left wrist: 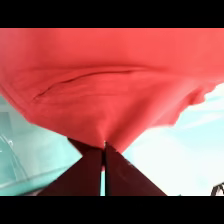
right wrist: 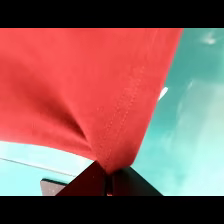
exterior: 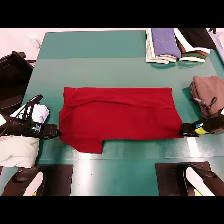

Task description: Fold the shirts.

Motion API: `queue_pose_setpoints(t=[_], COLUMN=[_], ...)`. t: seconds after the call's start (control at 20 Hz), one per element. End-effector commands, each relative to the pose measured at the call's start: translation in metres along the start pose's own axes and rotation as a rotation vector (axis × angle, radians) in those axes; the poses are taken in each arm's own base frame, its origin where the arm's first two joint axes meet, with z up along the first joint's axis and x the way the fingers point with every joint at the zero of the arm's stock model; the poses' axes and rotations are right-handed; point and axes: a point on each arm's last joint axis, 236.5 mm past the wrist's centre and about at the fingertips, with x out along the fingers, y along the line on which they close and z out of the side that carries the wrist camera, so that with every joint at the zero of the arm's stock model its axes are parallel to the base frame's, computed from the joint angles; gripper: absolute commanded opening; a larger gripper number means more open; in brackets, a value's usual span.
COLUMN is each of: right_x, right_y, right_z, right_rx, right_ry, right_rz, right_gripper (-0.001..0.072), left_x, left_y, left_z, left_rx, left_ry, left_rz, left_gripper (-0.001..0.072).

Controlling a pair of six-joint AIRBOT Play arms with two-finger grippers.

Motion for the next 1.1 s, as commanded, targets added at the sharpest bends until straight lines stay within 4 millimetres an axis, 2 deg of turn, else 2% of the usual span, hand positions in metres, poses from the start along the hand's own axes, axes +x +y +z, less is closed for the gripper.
queue_pose_setpoints(t=[0.0,0.15,0.25,0.4,0.6,0.75,0.9,0.95,1.0,1.05], right_x=[-0.034,-0.043,-0.042,-0.034,-0.025,-0.019,-0.017,-0.017,-0.018,-0.021], right_y=[-0.001,-0.004,-0.003,0.006,0.011,0.014,0.026,0.030,0.031,0.030], right_z=[0.023,0.056,0.083,0.128,0.183,0.210,0.237,0.243,0.250,0.253], right_rx=[-0.018,-0.020,-0.045,-0.080,-0.086,-0.081,-0.049,-0.040,-0.024,-0.015], right_ry=[-0.080,-0.083,-0.084,-0.098,-0.121,-0.116,-0.151,-0.165,-0.180,-0.192], right_rz=[-0.042,-0.035,-0.038,-0.042,-0.044,-0.013,0.086,0.118,0.150,0.174], right_gripper=[0.0019,0.0019,0.0018,0.0019,0.0019,0.0019,0.0022,0.0108,0.0388,0.0473], left_x=[-0.008,-0.006,0.003,0.021,0.051,0.065,0.064,0.061,0.058,0.054], left_y=[-0.005,0.000,0.006,0.020,0.039,0.041,0.039,0.038,0.036,0.033], left_z=[0.007,0.051,0.087,0.146,0.210,0.241,0.262,0.266,0.269,0.270], left_rx=[0.006,0.006,0.011,0.001,-0.042,-0.048,-0.060,-0.057,-0.062,-0.075], left_ry=[-0.020,-0.094,-0.119,-0.150,-0.188,-0.213,-0.265,-0.279,-0.288,-0.285], left_rz=[-0.002,0.009,0.016,0.027,0.033,0.001,-0.015,-0.013,-0.016,-0.024], left_gripper=[0.0025,0.0025,0.0025,0.0026,0.0026,0.0027,0.0027,0.0085,0.0411,0.0543])
